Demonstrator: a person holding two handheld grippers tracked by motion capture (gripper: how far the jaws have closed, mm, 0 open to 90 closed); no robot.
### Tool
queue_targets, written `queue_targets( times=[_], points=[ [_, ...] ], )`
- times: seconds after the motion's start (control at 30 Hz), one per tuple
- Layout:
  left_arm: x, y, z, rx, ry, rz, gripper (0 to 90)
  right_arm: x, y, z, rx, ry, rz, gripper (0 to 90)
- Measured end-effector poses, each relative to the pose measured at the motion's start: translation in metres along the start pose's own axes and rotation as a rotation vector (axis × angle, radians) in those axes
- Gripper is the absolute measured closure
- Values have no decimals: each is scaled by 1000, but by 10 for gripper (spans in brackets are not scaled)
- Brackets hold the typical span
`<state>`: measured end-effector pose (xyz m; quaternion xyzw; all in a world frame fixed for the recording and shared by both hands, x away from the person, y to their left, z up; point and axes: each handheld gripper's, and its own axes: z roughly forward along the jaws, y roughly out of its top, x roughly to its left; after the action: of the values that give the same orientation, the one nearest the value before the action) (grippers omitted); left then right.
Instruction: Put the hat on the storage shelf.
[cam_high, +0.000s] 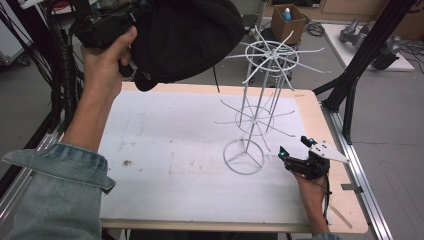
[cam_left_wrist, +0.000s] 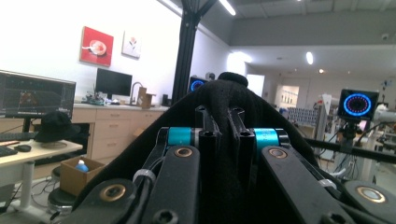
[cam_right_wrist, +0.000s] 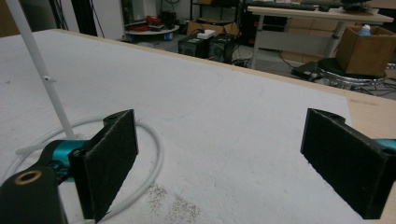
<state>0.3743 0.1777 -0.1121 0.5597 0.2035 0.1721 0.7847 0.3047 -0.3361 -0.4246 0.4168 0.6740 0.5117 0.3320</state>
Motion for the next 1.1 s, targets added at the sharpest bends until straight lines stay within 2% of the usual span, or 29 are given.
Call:
queue_targets(
  times=[0.37,0.47,0.67,0.9,1.1],
  points=[
    [1,-9,0,37,10,25,833,0,0,0,-2,0,-1,103],
    [-1,-12,0,55,23,51,833,1,0,0,3,-3,1,103],
    [-6,-19,1,80,12,69,831,1,0,0,3,-2,1,103],
    [-11,-27,2,83,5,78,829,1,0,0,1,1,-4,103],
    [-14,-34,-1,82,-18,80,824,1,0,0,-1,0,-6,103]
  ],
)
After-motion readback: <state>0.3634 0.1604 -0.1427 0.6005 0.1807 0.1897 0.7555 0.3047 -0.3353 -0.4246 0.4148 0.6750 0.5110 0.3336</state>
